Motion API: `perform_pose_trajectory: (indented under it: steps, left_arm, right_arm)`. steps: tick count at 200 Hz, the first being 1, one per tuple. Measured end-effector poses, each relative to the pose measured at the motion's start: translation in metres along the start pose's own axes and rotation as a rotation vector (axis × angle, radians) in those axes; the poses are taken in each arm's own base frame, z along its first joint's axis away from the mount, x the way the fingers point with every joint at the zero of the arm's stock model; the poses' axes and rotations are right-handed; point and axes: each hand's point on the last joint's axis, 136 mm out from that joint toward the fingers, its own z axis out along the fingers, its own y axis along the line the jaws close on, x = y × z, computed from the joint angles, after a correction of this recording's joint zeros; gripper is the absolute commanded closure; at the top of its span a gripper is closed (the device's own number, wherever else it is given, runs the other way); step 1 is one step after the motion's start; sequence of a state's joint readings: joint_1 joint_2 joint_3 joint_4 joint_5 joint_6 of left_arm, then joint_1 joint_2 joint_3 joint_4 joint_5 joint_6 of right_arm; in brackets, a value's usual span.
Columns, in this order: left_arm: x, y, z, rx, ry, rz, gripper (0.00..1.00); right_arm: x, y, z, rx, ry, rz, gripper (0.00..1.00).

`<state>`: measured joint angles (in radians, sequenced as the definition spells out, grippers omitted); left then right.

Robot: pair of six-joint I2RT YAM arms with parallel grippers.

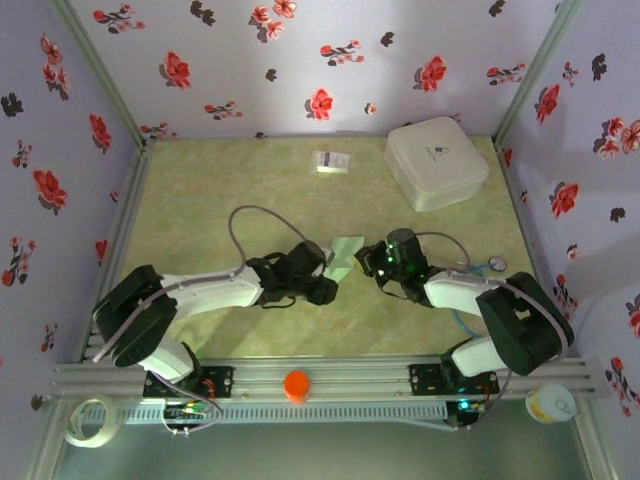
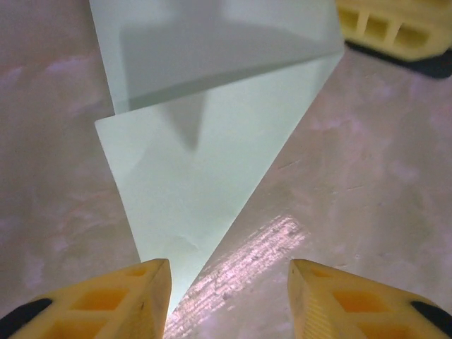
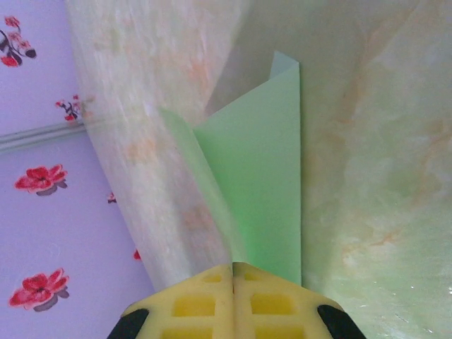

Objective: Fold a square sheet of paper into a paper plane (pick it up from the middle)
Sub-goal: Fold the wing for the fifth time at the center of the table.

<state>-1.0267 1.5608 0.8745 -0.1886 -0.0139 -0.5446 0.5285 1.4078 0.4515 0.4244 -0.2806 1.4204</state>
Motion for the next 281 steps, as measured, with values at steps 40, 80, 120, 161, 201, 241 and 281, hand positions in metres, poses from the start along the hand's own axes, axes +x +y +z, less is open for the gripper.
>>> perform_pose_trajectory:
  steps: [40, 80, 120, 161, 201, 241, 281]
  left_arm:
    - [0.001, 0.001, 0.023, -0.21, 0.019, 0.173, 0.52]
    - [0.003, 0.006, 0.033, -0.329, 0.032, 0.26, 0.55]
    - [0.002, 0.014, 0.034, -0.383, 0.031, 0.285, 0.65]
    - [0.001, 0.016, 0.033, -0.395, 0.029, 0.301, 0.73]
    - [0.0, 0.016, 0.033, -0.397, 0.027, 0.304, 0.75]
    - [0.0, 0.016, 0.033, -0.397, 0.028, 0.31, 0.79]
    - [-0.002, 0.014, 0.033, -0.392, 0.022, 0.324, 0.77]
  right_arm:
    - [-0.002, -0.001, -0.001, 0.008, -0.019, 0.017, 1.0]
    - [-0.003, -0.001, -0.001, 0.008, -0.021, 0.025, 1.0]
    - [-0.003, -0.001, -0.001, 0.009, -0.021, 0.025, 1.0]
    - [-0.003, -0.002, -0.001, 0.009, -0.021, 0.029, 1.0]
    - [-0.003, -0.002, -0.001, 0.01, -0.021, 0.029, 1.0]
    - [-0.003, -0.002, -0.001, 0.011, -0.021, 0.031, 1.0]
    - [-0.003, -0.003, 0.0, 0.015, -0.02, 0.034, 1.0]
